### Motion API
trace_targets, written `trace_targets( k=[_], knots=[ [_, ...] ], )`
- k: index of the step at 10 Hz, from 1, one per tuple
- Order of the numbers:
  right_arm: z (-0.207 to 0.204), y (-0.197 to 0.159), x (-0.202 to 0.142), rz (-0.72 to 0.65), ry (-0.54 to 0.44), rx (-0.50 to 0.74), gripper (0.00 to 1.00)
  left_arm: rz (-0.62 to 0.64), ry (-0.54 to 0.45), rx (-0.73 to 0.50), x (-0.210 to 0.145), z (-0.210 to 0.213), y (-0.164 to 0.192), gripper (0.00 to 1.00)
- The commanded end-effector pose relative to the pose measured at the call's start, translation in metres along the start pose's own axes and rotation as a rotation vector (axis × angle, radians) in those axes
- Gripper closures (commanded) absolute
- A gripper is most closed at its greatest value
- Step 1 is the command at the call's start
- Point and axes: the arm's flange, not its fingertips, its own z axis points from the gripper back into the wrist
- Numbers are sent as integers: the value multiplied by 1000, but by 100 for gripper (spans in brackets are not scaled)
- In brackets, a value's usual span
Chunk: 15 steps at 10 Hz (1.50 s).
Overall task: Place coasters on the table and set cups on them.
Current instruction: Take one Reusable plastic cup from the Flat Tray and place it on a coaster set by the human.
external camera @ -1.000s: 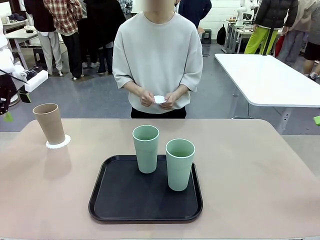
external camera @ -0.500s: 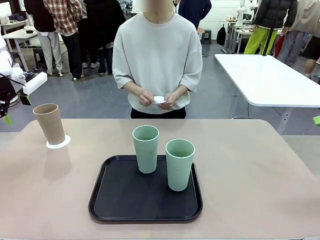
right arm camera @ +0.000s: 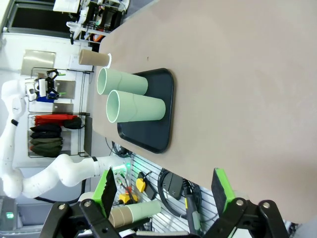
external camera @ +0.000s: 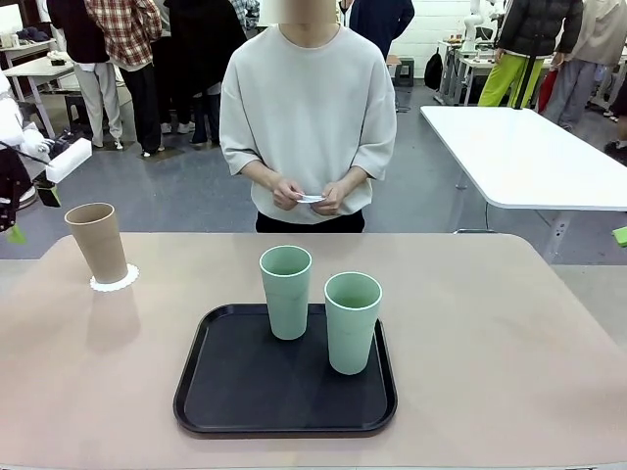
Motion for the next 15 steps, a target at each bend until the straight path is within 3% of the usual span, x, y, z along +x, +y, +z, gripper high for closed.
trace_targets(
  k=[1, 3, 4, 5, 6, 7, 8, 9, 10, 11, 13, 14, 15],
  knots=[
    [0, -1, 0, 0, -1, 17, 0, 312, -259, -117, 5, 19, -14, 0],
    [0, -1, 0, 0, -1, 17, 0, 580, -424, -299, 8, 35, -36, 0],
    [0, -1, 0, 0, -1, 17, 0, 681, -429, -329, 3, 40, -51, 0],
    [0, -1, 0, 0, -1, 17, 0, 678, -413, -326, 0, 41, -68, 0],
    [0, -1, 0, 0, -1, 17, 0, 463, -326, -338, 6, 27, -43, 0],
    [0, -1, 0, 0, -1, 17, 0, 463, -326, -338, 6, 27, -43, 0],
    [0, -1, 0, 0, -1, 17, 0, 579, -372, -368, 1, 40, -59, 0],
    [0, -1, 0, 0, -1, 17, 0, 920, -906, -537, -8, 57, -41, 0],
    [0, -1, 0, 0, -1, 17, 0, 1026, -1154, -665, -14, 53, -54, 0],
    [0, -1, 0, 0, -1, 17, 0, 1133, -1237, -744, -25, 32, -70, 0],
    [0, -1, 0, 0, -1, 17, 0, 1297, -1192, -828, -48, -11, -85, 0],
    [0, -1, 0, 0, -1, 17, 0, 1378, -1148, -801, -68, -26, -88, 0],
    [0, -1, 0, 0, -1, 17, 0, 1448, -1182, -763, -94, -43, -93, 0]
  ],
)
